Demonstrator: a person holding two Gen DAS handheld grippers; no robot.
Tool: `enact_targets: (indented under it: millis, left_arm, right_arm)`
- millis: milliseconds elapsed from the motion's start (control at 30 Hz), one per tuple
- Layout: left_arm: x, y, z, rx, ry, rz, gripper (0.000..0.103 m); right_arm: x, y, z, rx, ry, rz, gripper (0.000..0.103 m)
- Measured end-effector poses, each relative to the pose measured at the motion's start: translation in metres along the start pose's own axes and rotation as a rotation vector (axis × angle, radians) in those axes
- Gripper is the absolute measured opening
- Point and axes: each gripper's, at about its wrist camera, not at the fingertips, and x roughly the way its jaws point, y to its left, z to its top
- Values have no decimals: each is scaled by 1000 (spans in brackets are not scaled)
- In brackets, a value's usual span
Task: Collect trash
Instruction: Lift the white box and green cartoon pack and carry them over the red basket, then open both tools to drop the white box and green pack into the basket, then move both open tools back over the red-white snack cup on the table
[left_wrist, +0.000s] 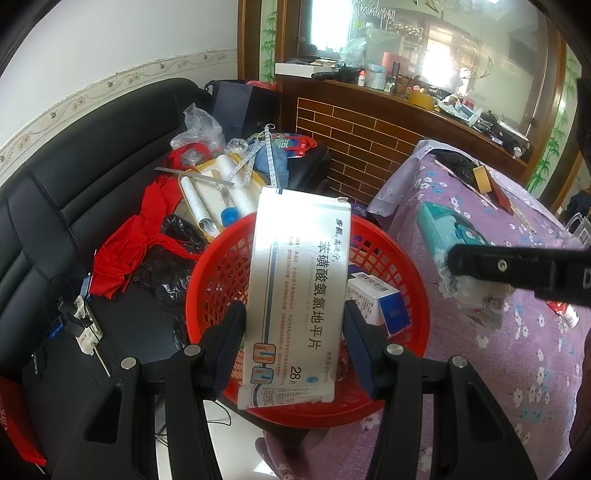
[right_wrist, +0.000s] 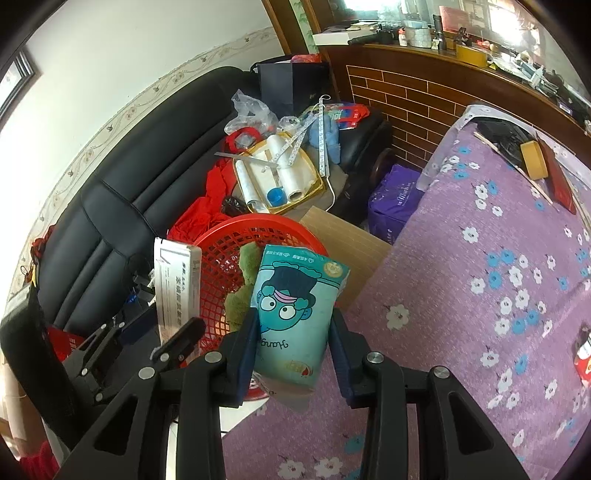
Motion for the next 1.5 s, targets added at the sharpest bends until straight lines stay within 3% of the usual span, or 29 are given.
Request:
enact_targets:
  millis: [500,733,933,1167,1300,1500]
  left_arm:
    - [19,1,1,8,25,12,52]
    - [20,1,0,3,28,16,53]
    - [19,3,-2,-6,32,24,57]
    - [11,3,-2,-14,17,36,72]
    - [6,0,-2,-20,11,46,79]
    - [-4,-9,-5,-12,1,54,81]
  right_arm:
    - [25,5,22,-7,25,17,42]
    - [33,4,25,7,38,36,48]
    - [32,2,25,20,29,47,49]
    - [20,-3,18,33,15,40,49]
    - [8,-8,14,38,0,26,55]
    - [-10,-16,1,49,-22,5,60]
